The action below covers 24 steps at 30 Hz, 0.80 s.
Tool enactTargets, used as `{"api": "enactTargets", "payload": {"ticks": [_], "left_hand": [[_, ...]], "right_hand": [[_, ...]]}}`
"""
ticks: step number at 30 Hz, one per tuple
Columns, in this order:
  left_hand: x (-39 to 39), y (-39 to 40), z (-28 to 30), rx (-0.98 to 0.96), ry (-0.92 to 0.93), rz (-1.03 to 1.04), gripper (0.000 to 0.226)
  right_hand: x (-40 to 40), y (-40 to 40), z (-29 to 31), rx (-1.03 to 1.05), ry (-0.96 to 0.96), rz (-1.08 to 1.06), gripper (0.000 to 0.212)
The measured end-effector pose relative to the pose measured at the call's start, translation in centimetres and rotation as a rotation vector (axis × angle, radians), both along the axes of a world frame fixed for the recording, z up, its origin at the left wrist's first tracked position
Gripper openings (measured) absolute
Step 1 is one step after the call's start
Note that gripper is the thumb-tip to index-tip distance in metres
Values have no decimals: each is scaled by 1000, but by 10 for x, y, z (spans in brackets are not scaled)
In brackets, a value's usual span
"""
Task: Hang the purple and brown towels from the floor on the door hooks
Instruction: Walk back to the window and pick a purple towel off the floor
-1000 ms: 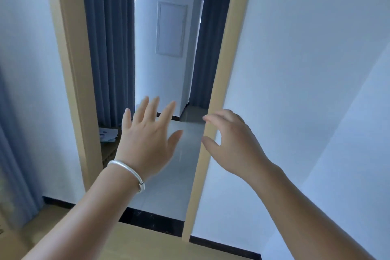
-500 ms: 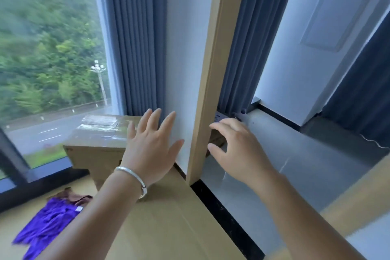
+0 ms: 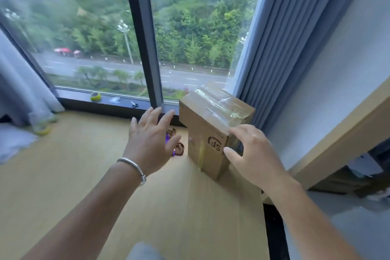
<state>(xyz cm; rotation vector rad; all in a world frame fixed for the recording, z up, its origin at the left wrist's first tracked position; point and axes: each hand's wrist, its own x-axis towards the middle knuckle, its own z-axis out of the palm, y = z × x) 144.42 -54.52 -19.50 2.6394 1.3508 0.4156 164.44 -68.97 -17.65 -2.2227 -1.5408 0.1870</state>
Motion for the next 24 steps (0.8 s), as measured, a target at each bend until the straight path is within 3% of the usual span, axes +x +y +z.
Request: {"api": "enactTargets", "payload": {"ticks": [8,15,24], "left_hand": [[-30,81,-40,-58,16,227,63],[-59,216,-82,-183,-30,397,63],[-84,342,-150,-333,33,445,64]], "right_hand": [[-9,118,-35,-121,8,217,46],[-15,255,-67,-224,-37,273,45],[-43,398,-131,-363,-26,357,43]]}}
